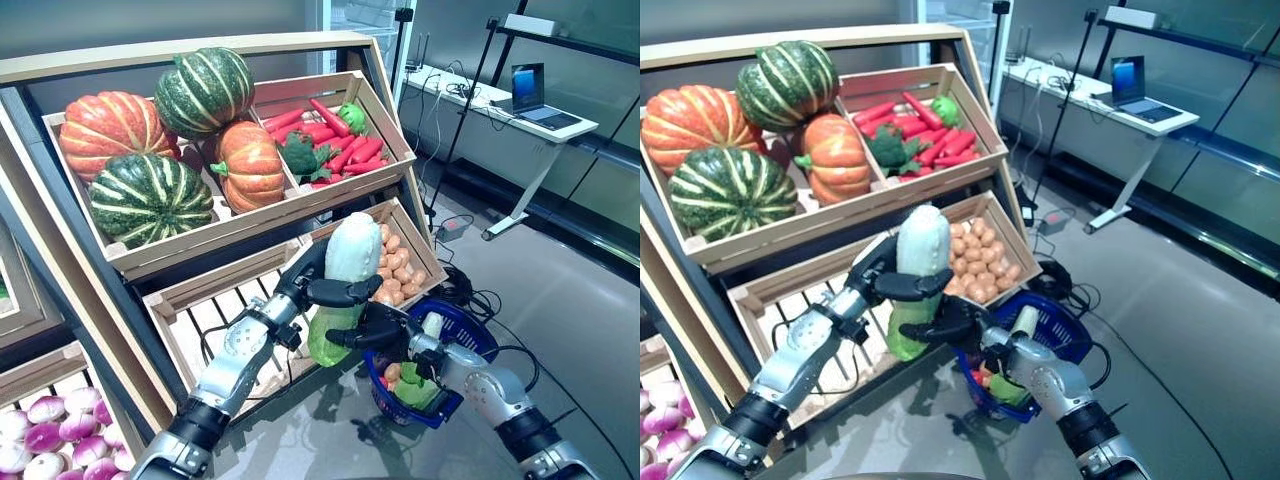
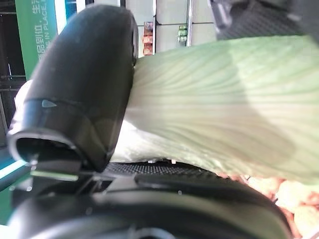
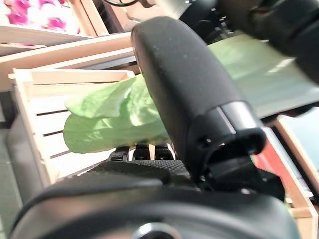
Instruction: Put vegetables into the basket
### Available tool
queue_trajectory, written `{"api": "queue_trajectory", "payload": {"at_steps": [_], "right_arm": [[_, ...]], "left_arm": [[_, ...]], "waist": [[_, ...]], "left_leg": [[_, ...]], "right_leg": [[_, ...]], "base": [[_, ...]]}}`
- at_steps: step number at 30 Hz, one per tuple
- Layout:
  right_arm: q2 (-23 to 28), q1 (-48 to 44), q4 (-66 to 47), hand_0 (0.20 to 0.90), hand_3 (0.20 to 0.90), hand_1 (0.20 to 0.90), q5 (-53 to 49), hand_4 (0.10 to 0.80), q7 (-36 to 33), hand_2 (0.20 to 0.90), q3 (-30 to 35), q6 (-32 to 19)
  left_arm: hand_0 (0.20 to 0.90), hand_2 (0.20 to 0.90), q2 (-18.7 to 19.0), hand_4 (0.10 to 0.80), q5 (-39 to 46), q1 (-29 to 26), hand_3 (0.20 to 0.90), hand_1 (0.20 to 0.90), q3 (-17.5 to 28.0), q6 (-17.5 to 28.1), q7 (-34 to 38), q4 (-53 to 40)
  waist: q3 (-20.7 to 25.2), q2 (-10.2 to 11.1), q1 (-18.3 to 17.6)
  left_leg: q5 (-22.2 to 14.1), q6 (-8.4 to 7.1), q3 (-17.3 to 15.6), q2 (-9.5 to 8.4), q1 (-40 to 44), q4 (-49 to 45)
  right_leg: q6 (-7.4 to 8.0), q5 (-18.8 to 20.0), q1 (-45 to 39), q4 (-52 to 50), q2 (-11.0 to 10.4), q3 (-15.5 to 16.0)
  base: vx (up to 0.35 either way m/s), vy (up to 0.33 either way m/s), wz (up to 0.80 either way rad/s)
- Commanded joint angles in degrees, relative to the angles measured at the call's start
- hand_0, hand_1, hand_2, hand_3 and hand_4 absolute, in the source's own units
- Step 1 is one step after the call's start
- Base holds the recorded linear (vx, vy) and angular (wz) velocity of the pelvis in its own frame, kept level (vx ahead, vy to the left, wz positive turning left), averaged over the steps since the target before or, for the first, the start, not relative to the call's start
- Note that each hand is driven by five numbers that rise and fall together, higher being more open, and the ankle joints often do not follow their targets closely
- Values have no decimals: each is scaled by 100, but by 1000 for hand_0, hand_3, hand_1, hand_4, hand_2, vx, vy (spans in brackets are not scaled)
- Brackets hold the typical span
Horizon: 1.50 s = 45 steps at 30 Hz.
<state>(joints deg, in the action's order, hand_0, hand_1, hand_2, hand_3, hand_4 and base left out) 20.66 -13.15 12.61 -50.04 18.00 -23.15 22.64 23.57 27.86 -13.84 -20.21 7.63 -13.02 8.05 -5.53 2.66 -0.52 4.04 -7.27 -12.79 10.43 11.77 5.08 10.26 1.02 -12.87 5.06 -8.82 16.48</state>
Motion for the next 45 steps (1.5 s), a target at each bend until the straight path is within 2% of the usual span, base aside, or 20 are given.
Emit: {"api": "queue_trajectory", "payload": {"at_steps": [1, 8, 13, 22, 23, 24, 33, 39, 40, 41, 42, 43, 44, 45], "right_arm": [[-488, -735, -45, 900, 900, 900, -933, 800, 400, 900, -45, -351], [-768, -1124, -15, 900, 900, 900, -1449, 800, 221, 900, 265, -724], [-783, -1346, -34, 900, 900, 900, -1626, 800, 90, 900, 315, -721], [-965, -1570, 11, 900, 900, 900, -1842, 800, 37, 900, 437, -1062], [-977, -1600, 1, 782, 782, 782, -1893, 722, 14, 782, 436, -1136], [-1008, -1628, -11, 300, 300, 300, -1986, 400, 62, 300, 466, -1197], [-1128, -1607, 11, 300, 300, 300, -2168, 400, -31, 300, 563, -1319], [-1100, -1616, 134, 300, 300, 300, -2104, 400, -203, 300, 612, -1414], [-1098, -1600, 157, 300, 300, 300, -2116, 400, -206, 300, 626, -1443], [-1092, -1591, 153, 300, 300, 300, -2118, 400, -203, 300, 631, -1442], [-1080, -1571, 136, 300, 300, 300, -2115, 400, -214, 300, 642, -1463], [-1072, -1568, 132, 300, 300, 300, -2101, 400, -233, 300, 647, -1482], [-1061, -1569, 134, 300, 300, 300, -1995, 400, -281, 300, 660, -1522], [-1044, -1556, 143, 300, 300, 300, -1926, 400, -308, 300, 667, -1546]], "left_arm": [[300, 300, -372, 400, 615, -982, 300, 300, 38, 1018, -52, -166], [300, 300, -525, 400, 825, -948, 300, 300, -101, 717, -129, -21], [300, 300, -616, 400, 1114, -783, 300, 300, -180, 682, -224, 166], [300, 300, -839, 400, 1316, -568, 300, 300, -539, 650, -449, 428], [300, 300, -848, 400, 1344, -545, 300, 300, -592, 690, -472, 479], [300, 300, -864, 400, 1357, -534, 300, 300, -625, 688, -509, 501], [300, 300, -882, 400, 1305, -519, 300, 300, -786, 746, -558, 521], [300, 300, -876, 400, 1278, -576, 300, 300, -790, 621, -435, 422], [639, 639, -871, 626, 1282, -586, 639, 639, -799, 588, -368, 434], [639, 639, -867, 626, 1281, -581, 639, 639, -794, 588, -371, 431], [594, 594, -853, 596, 1266, -559, 594, 594, -781, 595, -345, 432], [686, 686, -845, 657, 1256, -551, 686, 686, -766, 598, -307, 444], [900, 900, -835, 800, 1260, -545, 900, 900, -747, 575, -276, 460], [900, 900, -831, 800, 1260, -530, 900, 900, -731, 572, -280, 478]], "waist": [[213, 2, 111], [223, -33, 174], [233, -23, 211], [236, 5, 264], [240, 6, 262], [248, 4, 262], [258, -16, 266], [260, -31, 252], [253, -36, 244], [251, -37, 243], [246, -39, 238], [241, -40, 237], [240, -40, 234], [241, -40, 233]], "left_leg": [[-359, 54, 230, 1, 93, -8], [-378, 64, 296, -21, 83, -8], [-397, 71, 318, -41, 73, -8], [-409, 83, 351, -38, 68, -8], [-411, 85, 343, -37, 67, -8], [-411, 85, 331, -31, 61, -8], [-414, 81, 321, -15, 66, -8], [-407, 77, 317, -11, 61, -8], [-408, 78, 315, -9, 67, -8], [-410, 79, 314, -10, 68, -8], [-412, 79, 312, -12, 73, -8], [-413, 77, 310, -11, 77, -8], [-416, 78, 312, -14, 81, -8], [-416, 76, 304, -12, 84, -8]], "right_leg": [[-231, 42, -56, -6, -68, 131], [-242, 45, -59, -6, -63, 160], [-254, 42, -53, -6, -68, 173], [-245, 46, -66, -6, -78, 215], [-249, 40, -63, -6, -79, 221], [-250, 35, -57, -6, -80, 222], [-243, 32, -65, -6, -92, 252], [-238, 42, -57, -6, -100, 254], [-234, 46, -56, -6, -98, 250], [-235, 46, -56, -6, -97, 247], [-236, 47, -56, -6, -94, 243], [-236, 48, -57, -6, -94, 241], [-237, 48, -56, -6, -93, 234], [-236, 48, -58, -6, -95, 236]], "base": [[0, 0, 0], [0, 0, 0], [1, 2, 2], [8, -8, 5], [0, 0, 0], [0, 0, 0], [0, 0, 0], [0, 0, 0], [0, 0, 0], [0, 0, 0], [0, 0, 0], [0, 0, 0], [0, 0, 0], [0, 0, 0]]}}
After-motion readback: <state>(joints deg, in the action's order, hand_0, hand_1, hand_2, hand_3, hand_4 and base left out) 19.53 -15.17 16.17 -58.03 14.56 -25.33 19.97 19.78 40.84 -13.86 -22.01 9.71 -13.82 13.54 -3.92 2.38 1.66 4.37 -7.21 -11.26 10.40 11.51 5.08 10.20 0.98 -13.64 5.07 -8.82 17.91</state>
